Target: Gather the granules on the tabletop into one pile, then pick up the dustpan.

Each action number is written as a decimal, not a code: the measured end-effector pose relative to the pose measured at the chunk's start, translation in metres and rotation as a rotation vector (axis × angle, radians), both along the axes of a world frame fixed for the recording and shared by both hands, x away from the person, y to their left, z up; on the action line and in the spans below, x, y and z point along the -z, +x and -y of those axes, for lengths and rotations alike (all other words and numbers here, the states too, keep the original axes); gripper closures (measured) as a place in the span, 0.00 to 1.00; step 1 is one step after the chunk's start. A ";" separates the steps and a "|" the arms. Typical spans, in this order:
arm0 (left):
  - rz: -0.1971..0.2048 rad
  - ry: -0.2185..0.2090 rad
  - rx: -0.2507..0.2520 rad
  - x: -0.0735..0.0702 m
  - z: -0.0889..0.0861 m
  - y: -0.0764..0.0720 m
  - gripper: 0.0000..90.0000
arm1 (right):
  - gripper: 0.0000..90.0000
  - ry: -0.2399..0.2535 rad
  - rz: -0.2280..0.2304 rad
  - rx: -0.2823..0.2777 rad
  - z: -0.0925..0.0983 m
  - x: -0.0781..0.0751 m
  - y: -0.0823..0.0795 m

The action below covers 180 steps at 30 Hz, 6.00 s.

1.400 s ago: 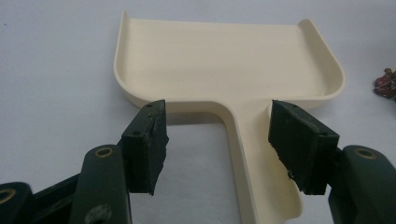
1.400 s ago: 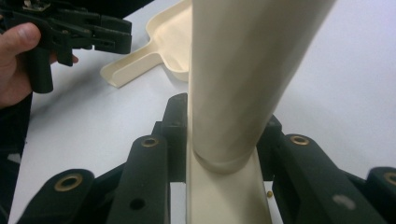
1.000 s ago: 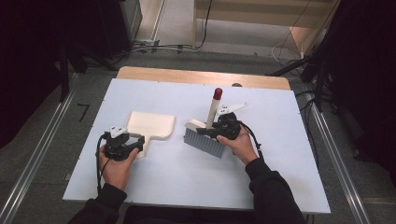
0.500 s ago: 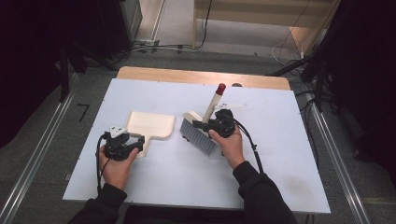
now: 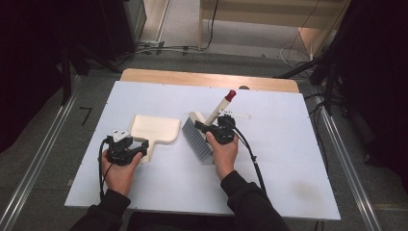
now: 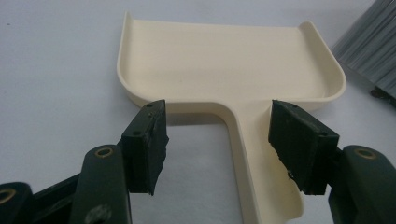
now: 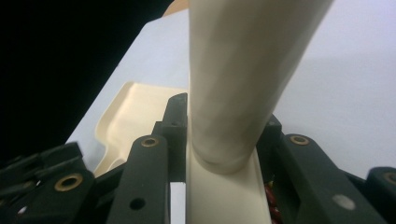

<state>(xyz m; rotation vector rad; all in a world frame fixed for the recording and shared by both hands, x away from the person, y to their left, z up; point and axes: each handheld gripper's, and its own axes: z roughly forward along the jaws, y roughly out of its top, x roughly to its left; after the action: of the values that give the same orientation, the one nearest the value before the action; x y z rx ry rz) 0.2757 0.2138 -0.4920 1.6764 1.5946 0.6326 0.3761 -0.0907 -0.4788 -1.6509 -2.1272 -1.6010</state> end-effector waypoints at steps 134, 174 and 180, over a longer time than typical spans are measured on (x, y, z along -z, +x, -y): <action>0.008 -0.014 -0.028 0.003 0.010 -0.019 0.15 | 0.71 -0.384 0.361 0.170 0.125 -0.028 -0.021; -0.023 0.070 -0.008 0.022 0.033 0.006 0.61 | 0.71 -0.388 0.357 0.155 0.119 -0.025 -0.020; -0.024 0.109 -0.011 0.023 0.037 0.006 0.63 | 0.71 -0.387 0.356 0.153 0.119 -0.025 -0.020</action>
<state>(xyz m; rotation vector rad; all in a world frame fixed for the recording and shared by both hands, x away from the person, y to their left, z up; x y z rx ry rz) 0.2819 0.1767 -0.5147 1.7609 1.6126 0.7188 0.3559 -0.2093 -0.4542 -1.7756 -2.6928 -1.7207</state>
